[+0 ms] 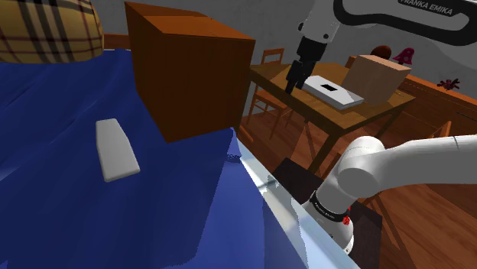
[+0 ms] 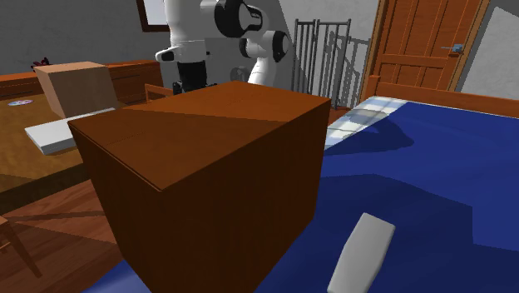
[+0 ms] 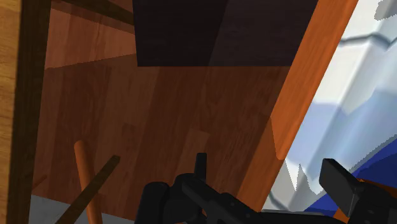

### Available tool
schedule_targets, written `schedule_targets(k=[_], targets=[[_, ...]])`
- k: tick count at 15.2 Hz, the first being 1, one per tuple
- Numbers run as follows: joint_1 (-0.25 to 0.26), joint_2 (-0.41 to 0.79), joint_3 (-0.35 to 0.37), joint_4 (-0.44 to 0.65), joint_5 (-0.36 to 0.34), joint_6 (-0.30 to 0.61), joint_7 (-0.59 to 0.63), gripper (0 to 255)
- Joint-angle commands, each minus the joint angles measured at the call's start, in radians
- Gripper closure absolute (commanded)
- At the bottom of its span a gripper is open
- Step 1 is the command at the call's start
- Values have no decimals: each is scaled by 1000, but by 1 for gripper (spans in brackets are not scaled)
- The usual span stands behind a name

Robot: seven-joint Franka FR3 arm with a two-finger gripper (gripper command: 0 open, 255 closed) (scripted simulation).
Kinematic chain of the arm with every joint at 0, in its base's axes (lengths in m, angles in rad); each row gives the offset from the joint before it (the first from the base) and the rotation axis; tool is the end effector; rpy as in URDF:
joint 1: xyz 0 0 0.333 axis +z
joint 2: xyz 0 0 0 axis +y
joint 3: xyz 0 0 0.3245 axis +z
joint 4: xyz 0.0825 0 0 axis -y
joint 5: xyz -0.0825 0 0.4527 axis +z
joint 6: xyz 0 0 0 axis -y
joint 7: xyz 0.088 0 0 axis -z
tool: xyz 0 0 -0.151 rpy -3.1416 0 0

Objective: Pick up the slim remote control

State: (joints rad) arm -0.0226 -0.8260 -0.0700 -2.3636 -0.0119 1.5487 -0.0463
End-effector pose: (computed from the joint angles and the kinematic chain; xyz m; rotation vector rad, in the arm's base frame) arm 0.3552 -0.0385 0.5603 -3.1024 0.0378 -0.0189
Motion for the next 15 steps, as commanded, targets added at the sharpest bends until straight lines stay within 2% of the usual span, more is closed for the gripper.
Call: schedule_targets(k=[1, 8, 15], targets=[[0, 0, 0, 0, 0, 0, 0, 0], [40, 87, 162, 21, 104, 69, 199, 0], [64, 239, 317, 107, 170, 145, 394, 0]])
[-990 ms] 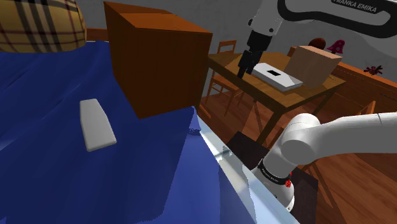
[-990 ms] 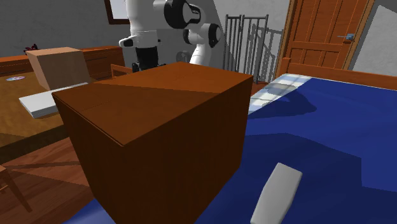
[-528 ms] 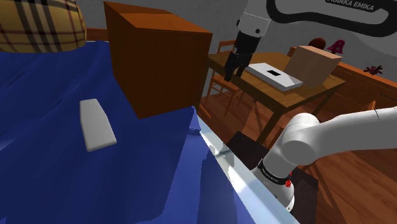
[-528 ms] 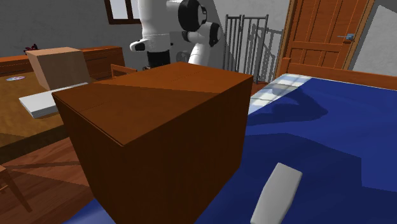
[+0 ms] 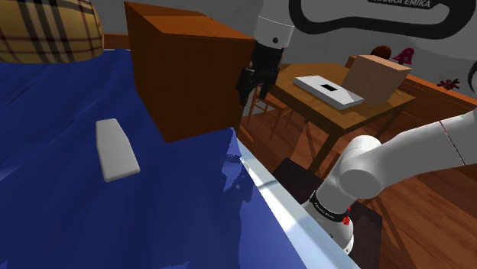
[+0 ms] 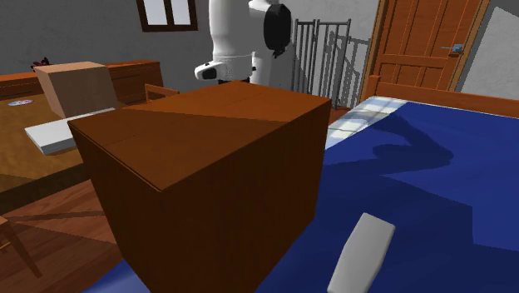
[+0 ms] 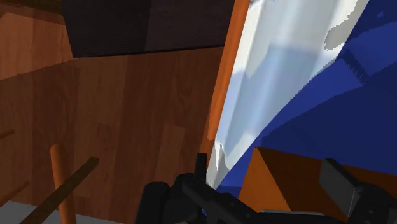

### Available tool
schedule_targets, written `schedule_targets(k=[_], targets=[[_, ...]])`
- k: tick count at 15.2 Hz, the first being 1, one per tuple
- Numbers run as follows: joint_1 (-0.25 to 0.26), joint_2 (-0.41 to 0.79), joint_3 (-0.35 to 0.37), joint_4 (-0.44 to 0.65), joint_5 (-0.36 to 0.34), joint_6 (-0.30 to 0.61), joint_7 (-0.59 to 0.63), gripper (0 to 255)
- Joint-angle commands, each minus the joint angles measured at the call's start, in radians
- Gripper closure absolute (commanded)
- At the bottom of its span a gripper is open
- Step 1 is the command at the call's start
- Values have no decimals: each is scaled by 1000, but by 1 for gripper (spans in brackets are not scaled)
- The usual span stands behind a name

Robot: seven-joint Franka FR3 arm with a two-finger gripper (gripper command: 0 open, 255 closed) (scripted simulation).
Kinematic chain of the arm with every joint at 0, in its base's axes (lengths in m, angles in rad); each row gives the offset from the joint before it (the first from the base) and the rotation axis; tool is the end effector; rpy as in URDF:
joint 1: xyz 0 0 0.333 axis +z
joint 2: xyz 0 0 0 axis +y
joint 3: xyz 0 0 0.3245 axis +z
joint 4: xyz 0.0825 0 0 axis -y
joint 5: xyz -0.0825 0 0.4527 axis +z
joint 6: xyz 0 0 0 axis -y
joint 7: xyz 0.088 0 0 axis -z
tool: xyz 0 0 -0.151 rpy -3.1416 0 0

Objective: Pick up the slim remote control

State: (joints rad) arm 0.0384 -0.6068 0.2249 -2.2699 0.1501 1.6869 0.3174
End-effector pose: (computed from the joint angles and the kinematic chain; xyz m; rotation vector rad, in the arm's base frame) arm 0.4141 0.1420 0.5303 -3.1126 0.1697 -0.0103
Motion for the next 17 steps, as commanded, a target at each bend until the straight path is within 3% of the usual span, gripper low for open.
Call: schedule_targets(k=[1, 9, 17], targets=[[5, 46, 44, 31, 13, 18, 59, 0], [21, 295, 201, 217, -9, 87, 298, 0], [52, 619, 337, 495, -151, 99, 564, 0]])
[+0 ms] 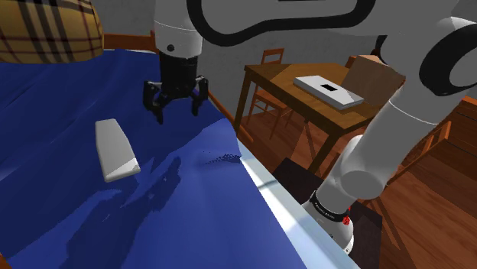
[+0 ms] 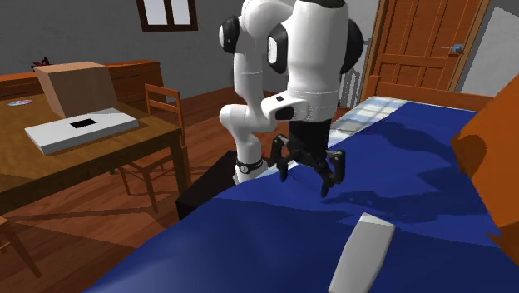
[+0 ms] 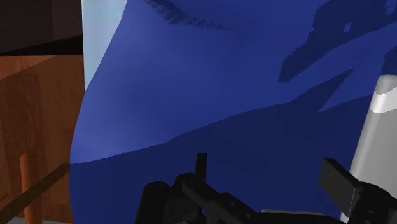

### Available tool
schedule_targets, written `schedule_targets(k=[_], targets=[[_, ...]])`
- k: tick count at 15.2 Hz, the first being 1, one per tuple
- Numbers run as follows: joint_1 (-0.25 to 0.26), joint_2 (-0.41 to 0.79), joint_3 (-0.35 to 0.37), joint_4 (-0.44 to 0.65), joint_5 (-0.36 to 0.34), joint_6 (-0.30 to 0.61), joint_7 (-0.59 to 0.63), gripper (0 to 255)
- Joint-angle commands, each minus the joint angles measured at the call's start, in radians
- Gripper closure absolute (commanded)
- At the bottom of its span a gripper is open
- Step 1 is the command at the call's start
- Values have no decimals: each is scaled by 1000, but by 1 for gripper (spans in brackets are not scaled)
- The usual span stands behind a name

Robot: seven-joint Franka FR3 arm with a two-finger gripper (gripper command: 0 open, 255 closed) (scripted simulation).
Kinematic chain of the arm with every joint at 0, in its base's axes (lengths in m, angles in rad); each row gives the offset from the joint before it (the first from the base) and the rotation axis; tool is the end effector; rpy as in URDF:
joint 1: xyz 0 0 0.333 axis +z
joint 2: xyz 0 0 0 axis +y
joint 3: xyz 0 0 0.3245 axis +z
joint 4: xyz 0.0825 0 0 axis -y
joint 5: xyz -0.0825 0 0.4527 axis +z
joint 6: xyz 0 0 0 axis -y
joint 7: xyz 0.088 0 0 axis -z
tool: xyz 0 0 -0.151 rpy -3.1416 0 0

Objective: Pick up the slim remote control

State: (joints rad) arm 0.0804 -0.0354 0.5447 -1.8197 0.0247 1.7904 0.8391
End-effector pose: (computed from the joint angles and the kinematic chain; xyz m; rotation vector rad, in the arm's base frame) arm 0.4998 0.3680 0.4912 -3.1177 0.3438 0.0048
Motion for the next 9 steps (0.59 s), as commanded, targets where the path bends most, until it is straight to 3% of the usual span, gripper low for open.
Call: schedule_targets(k=[1, 5, 9], targets=[[22, 94, 28, 88, -51, -10, 77, 0], [96, 287, 49, 286, -162, -53, 202, 0], [211, 495, 36, 542, -267, -133, 296, 0]])
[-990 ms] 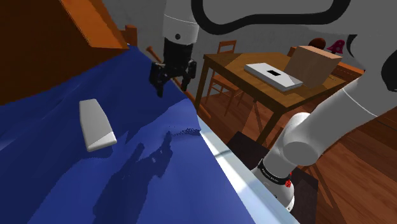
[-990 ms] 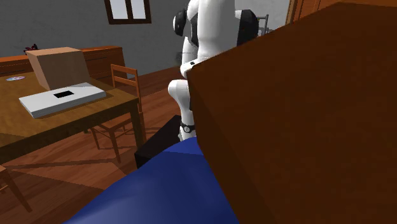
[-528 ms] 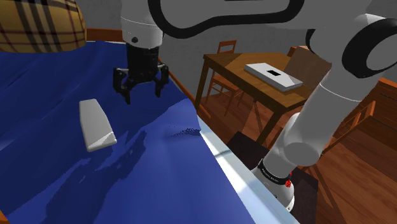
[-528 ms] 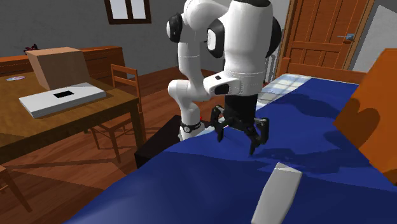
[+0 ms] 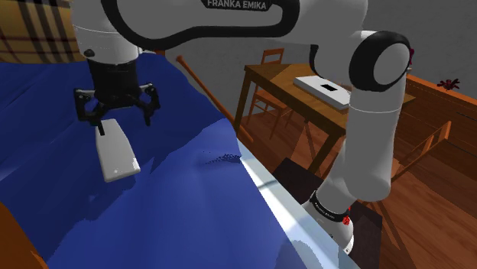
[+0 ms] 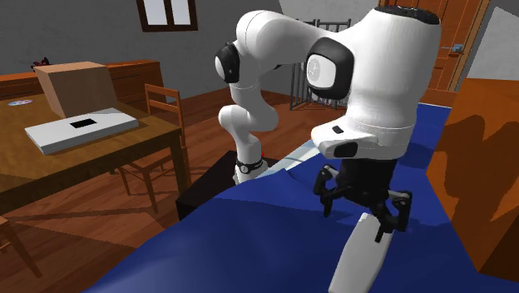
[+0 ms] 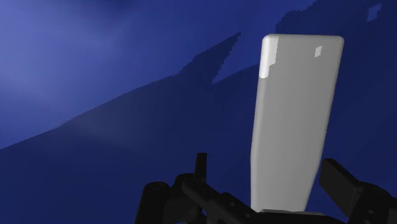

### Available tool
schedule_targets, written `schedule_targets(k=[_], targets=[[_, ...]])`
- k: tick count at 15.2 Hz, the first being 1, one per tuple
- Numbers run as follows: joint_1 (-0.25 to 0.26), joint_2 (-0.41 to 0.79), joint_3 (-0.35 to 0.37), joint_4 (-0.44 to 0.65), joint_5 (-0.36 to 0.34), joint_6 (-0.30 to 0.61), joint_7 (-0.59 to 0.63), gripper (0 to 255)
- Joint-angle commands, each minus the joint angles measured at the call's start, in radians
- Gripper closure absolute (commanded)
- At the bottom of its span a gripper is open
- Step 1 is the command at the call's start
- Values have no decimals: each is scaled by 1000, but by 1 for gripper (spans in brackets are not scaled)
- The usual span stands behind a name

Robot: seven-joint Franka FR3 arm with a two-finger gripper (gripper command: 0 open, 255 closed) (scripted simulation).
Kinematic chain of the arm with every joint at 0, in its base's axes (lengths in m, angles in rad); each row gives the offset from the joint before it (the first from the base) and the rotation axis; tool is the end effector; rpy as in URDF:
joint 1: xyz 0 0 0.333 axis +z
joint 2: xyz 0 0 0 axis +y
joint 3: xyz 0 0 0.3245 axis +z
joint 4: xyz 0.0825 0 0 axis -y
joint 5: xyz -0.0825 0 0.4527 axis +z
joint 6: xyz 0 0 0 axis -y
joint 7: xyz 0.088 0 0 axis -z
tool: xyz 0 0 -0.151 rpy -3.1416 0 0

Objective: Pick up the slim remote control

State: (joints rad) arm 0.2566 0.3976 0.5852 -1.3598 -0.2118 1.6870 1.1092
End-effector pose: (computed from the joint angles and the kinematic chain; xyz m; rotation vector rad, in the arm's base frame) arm 0.5516 0.4844 0.4785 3.1089 -0.4346 -0.0128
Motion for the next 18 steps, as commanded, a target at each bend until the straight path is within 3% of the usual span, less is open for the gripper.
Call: schedule_targets(k=[1, 2, 11, 12, 18], targets=[[70, 118, -12, 161, -55, -57, 42, 0], [87, 143, -18, 199, -65, -70, 48, 0], [63, 131, -21, 75, -61, 39, 55, 0], [64, 132, -21, 77, -62, 38, 55, 255], [64, 131, -21, 76, -61, 38, 55, 255]])
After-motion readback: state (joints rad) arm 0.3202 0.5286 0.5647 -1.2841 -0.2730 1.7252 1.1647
